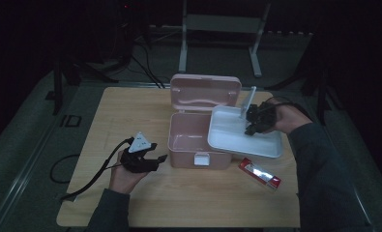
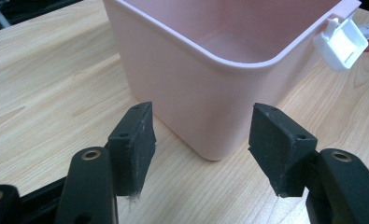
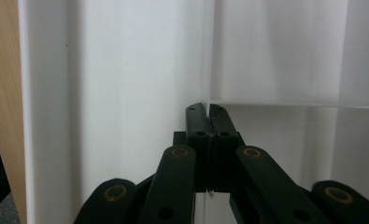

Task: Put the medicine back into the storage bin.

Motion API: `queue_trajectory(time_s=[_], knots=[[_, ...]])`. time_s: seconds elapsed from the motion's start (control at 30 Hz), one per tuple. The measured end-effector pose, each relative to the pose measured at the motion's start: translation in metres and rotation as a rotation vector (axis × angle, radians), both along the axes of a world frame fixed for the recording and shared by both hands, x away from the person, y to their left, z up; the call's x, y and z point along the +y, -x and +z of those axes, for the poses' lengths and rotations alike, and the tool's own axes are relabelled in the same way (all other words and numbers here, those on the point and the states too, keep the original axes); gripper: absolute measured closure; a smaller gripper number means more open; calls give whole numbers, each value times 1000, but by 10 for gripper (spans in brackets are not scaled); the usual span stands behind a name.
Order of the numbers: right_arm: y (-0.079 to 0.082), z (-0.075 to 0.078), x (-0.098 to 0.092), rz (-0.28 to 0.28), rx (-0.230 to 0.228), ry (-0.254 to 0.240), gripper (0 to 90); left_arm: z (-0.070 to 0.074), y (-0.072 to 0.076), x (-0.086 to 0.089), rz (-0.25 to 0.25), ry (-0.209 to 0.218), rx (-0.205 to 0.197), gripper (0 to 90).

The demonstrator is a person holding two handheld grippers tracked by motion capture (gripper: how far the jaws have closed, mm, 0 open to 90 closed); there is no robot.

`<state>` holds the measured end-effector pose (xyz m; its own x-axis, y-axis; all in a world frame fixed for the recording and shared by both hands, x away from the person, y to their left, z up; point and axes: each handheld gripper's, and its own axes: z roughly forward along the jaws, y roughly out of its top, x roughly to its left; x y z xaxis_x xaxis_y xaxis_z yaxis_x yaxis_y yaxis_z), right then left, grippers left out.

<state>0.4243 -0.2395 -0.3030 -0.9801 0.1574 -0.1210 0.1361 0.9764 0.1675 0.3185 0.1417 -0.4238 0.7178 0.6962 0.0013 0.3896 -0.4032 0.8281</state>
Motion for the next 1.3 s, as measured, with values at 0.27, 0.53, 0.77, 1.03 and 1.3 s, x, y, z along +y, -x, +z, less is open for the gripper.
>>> queue_trajectory(time_s=[0.27, 0.53, 0.77, 1.03, 1.3], knots=[[5, -2, -61, -123, 6, -1, 895, -1, -1, -1, -3, -5, 3, 403], [-11, -20, -109, -285, 30, -30, 895, -2, -1, -2, -4, -3, 7, 403], [-29, -57, -117, -386, 46, -16, 894, -3, -1, -2, -7, -4, 8, 404], [-46, -97, -104, -447, 51, 31, 894, -3, -1, -2, -7, -8, 8, 404], [-55, -118, -96, -491, 59, 53, 893, -3, -1, -1, -8, -7, 5, 404]])
